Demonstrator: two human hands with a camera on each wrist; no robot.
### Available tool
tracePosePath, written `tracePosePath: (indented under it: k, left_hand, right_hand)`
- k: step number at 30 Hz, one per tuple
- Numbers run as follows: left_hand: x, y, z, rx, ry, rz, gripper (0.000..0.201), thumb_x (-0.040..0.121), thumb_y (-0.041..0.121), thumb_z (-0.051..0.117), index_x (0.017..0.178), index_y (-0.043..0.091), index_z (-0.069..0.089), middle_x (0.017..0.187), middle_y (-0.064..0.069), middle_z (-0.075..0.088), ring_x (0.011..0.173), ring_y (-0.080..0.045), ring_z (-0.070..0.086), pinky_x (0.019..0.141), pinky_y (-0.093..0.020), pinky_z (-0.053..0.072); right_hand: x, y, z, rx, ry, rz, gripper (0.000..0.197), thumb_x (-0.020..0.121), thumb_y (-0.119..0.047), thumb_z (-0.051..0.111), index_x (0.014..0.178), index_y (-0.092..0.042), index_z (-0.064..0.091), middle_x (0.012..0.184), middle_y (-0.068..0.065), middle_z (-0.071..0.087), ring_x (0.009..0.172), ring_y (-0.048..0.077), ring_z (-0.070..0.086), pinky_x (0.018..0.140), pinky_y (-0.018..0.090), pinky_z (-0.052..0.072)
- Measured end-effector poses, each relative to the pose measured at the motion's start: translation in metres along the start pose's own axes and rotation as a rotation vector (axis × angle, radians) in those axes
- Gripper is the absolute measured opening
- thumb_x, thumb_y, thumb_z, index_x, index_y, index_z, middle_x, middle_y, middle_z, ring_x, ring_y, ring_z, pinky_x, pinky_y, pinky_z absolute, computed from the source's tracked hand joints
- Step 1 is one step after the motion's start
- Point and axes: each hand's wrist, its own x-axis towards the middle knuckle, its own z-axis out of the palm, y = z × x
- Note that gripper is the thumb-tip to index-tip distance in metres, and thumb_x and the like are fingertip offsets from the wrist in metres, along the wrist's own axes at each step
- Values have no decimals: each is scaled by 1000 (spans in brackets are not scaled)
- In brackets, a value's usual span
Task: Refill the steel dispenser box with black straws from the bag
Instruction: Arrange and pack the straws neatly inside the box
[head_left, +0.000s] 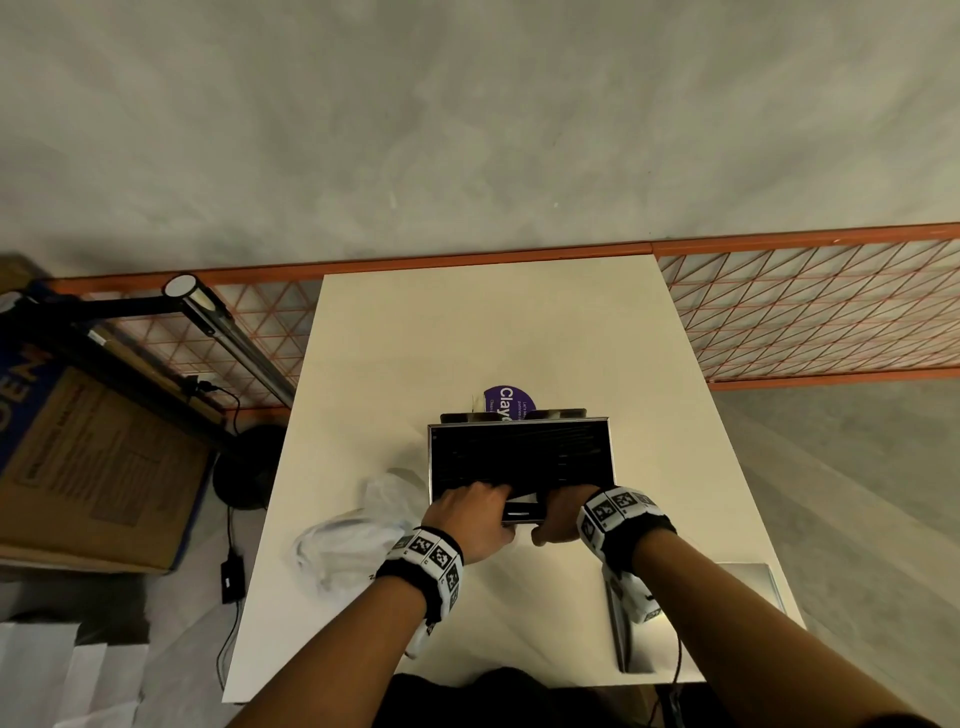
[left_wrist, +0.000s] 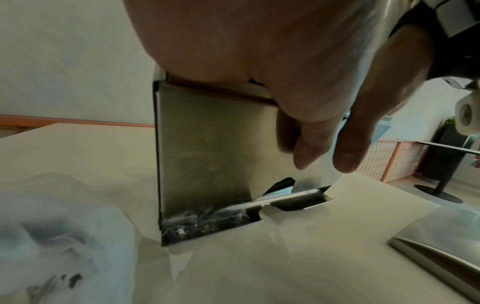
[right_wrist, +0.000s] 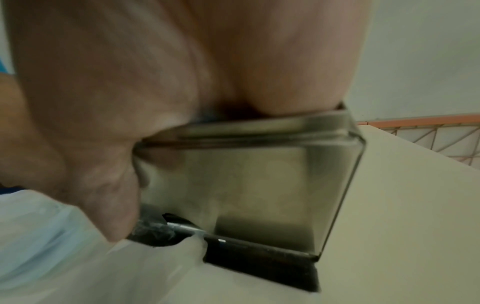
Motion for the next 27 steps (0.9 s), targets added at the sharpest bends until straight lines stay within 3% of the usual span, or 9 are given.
tracePosePath:
  k: [7,11,14,17,21,27]
  left_hand:
    - [-2,0,-1,27,14,10,36,87,37,60,122,28,59,114,-4,71,100,-38,70,87,-42,57]
    - [0,0,-3,42,24,29,35,88,38,60,122,29,60,112,-4,71,98,-36,70,87,-42,57]
    - [1,0,-7,55,12,35,35,89,39,60,123,29,60,114,-4,70,100,-36,69,89,-43,56]
    - [3,1,-11,65,-25,39,34,90,41,60,122,28,59,116,-5,70,103,-36,68,90,-43,53]
    - [4,2,-15,68,-69,41,33,91,39,58,122,27,61,120,-5,68,107,-36,67,92,-44,52]
    - [4,-1,-17,19,66,101,28,88,32,58,115,26,60,118,4,65,105,-32,66,84,-41,54]
  right_hand:
    - [-5,-1,2,-36,67,-24,53,88,-44,60,135,-21,55,132,6,62,121,26,56,100,32,44]
    - [-14,-3,-4,-89,106,-45,38,91,-35,53,123,-18,61,120,8,67,108,29,64,91,35,53]
    - [-17,-2,-4,-152,199,-135,34,95,-29,50,127,-20,54,115,9,68,100,33,68,83,41,56]
    - [-19,1,-7,-235,239,-207,39,98,-37,51,133,-21,48,115,10,67,100,35,67,81,42,53]
    - [-21,8,-19,-232,202,-265,53,92,-55,56,134,-22,51,118,10,66,105,34,65,87,41,52]
    - [-23,19,-30,-173,220,-295,54,88,-63,57,124,-23,59,115,6,66,103,32,66,84,39,52]
